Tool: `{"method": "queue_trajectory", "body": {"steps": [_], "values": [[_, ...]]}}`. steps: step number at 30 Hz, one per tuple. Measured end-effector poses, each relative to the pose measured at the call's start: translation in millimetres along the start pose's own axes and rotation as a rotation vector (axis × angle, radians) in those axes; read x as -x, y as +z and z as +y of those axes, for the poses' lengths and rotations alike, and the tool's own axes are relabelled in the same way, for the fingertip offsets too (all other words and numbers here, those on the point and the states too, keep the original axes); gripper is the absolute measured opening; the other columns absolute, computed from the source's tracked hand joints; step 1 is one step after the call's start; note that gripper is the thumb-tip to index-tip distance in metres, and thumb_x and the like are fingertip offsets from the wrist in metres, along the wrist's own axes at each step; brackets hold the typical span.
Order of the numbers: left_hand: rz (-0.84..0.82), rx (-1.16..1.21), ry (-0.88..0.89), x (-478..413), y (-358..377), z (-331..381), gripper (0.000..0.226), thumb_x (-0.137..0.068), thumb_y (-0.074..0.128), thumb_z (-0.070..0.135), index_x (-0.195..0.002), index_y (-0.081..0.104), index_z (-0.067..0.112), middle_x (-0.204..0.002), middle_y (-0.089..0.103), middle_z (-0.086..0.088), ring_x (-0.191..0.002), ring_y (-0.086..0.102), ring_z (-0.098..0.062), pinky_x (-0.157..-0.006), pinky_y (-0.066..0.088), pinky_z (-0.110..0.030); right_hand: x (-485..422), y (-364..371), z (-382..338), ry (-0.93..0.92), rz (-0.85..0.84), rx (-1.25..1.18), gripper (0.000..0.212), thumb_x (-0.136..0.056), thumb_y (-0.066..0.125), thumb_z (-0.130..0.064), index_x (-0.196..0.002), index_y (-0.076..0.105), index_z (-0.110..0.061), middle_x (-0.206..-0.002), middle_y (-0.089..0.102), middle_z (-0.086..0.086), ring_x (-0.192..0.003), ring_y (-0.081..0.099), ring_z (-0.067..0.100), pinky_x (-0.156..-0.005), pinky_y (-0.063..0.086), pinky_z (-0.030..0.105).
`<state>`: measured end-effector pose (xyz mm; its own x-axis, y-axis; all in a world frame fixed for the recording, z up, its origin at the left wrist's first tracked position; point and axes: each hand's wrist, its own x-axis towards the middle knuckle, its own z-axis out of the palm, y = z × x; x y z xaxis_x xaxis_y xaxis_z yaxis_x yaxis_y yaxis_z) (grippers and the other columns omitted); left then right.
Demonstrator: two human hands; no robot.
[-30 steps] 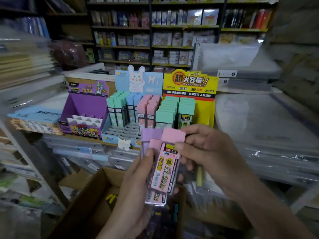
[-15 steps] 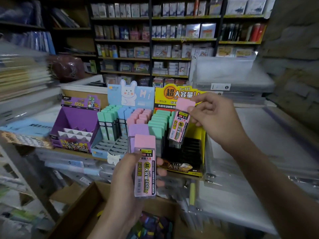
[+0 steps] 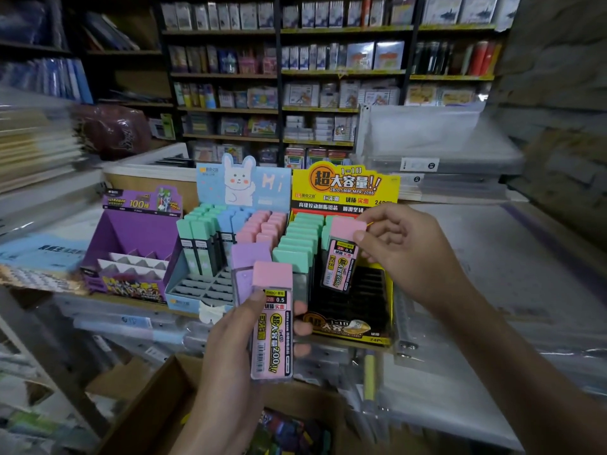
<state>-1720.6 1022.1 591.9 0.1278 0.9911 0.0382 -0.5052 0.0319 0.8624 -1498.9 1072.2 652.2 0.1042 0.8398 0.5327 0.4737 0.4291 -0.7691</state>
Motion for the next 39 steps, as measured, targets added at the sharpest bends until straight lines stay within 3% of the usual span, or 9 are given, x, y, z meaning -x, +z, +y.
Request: {"method": "queue_trajectory", "body": {"steps": [9, 14, 19, 24, 28, 31, 36, 39], "values": [[-0.006, 0.040, -0.016, -1, -4, -1, 0.051, -0.086, 0.062, 0.045, -0.117, 0.074, 0.007, -0.108, 0.073, -0.024, -0.080, 0.072, -0.028, -0.061, 0.060, -0.033, 4, 1, -1, -0.042, -0.062, -0.013, 0.016, -0.089, 0.072, -0.006, -0.093, 0.072, -0.021, -0.076, 0.068, 0.011, -0.073, 0.066, 0.036, -0.066, 0.056, 0.056], [-0.021, 0.053, -0.020, -2, -7, -2, 0.050, -0.087, 0.061, 0.044, -0.117, 0.074, 0.007, -0.107, 0.073, -0.024, -0.080, 0.072, -0.028, -0.061, 0.060, -0.034, 4, 1, 3, -0.070, -0.098, 0.019, 0.017, -0.088, 0.073, -0.008, -0.093, 0.072, -0.024, -0.074, 0.067, 0.009, -0.070, 0.066, 0.033, -0.066, 0.055, 0.055], [-0.022, 0.058, -0.007, 0, -6, -2, 0.050, -0.080, 0.066, 0.046, -0.114, 0.076, 0.010, -0.108, 0.073, -0.025, -0.079, 0.073, -0.028, -0.060, 0.060, -0.034, 2, 2, 7, -0.087, -0.102, 0.091, 0.026, -0.089, 0.071, -0.011, -0.102, 0.061, -0.032, -0.072, 0.069, 0.001, -0.066, 0.069, 0.024, -0.067, 0.058, 0.052], [-0.030, 0.072, -0.012, 1, -5, -3, 0.042, -0.088, 0.061, 0.042, -0.113, 0.077, 0.012, -0.110, 0.073, -0.027, -0.079, 0.073, -0.028, -0.060, 0.061, -0.034, 6, 6, 6, -0.142, -0.098, 0.190, 0.016, -0.093, 0.067, -0.008, -0.097, 0.063, -0.024, -0.070, 0.067, -0.001, -0.066, 0.072, 0.008, -0.062, 0.061, 0.045], [-0.044, 0.099, -0.019, 2, -3, -3, 0.044, -0.085, 0.063, 0.042, -0.114, 0.076, 0.012, -0.110, 0.072, -0.028, -0.078, 0.072, -0.029, -0.059, 0.059, -0.034, 5, 7, 3, -0.182, -0.063, 0.260, 0.008, -0.090, 0.069, -0.006, -0.091, 0.071, -0.014, -0.084, 0.066, -0.001, -0.066, 0.070, 0.010, -0.063, 0.061, 0.039], [-0.063, 0.099, -0.018, 3, -2, -3, 0.049, -0.081, 0.065, 0.046, -0.115, 0.076, 0.012, -0.110, 0.072, -0.027, -0.080, 0.072, -0.029, -0.061, 0.060, -0.035, 5, 7, 1, -0.212, -0.031, 0.323, 0.007, -0.088, 0.072, -0.007, -0.091, 0.074, -0.013, -0.081, 0.066, -0.003, -0.072, 0.066, 0.012, -0.072, 0.058, 0.039], [-0.089, 0.073, -0.018, 4, 4, -4, 0.051, -0.080, 0.060, 0.052, -0.112, 0.078, 0.016, -0.111, 0.074, -0.025, -0.079, 0.073, -0.026, -0.059, 0.059, -0.032, 6, 6, -2, -0.179, 0.012, 0.294, 0.007, -0.086, 0.075, -0.010, -0.092, 0.074, -0.014, -0.073, 0.067, 0.000, -0.071, 0.064, 0.012, -0.071, 0.057, 0.033], [-0.101, 0.038, -0.017, 4, 12, -4, 0.054, -0.080, 0.059, 0.054, -0.113, 0.078, 0.016, -0.111, 0.074, -0.023, -0.081, 0.074, -0.026, -0.057, 0.058, -0.031, 10, 3, -5, -0.113, -0.019, 0.060, 0.008, -0.087, 0.075, -0.007, -0.088, 0.072, -0.015, -0.068, 0.068, 0.005, -0.057, 0.065, 0.015, -0.056, 0.055, 0.026]]}}
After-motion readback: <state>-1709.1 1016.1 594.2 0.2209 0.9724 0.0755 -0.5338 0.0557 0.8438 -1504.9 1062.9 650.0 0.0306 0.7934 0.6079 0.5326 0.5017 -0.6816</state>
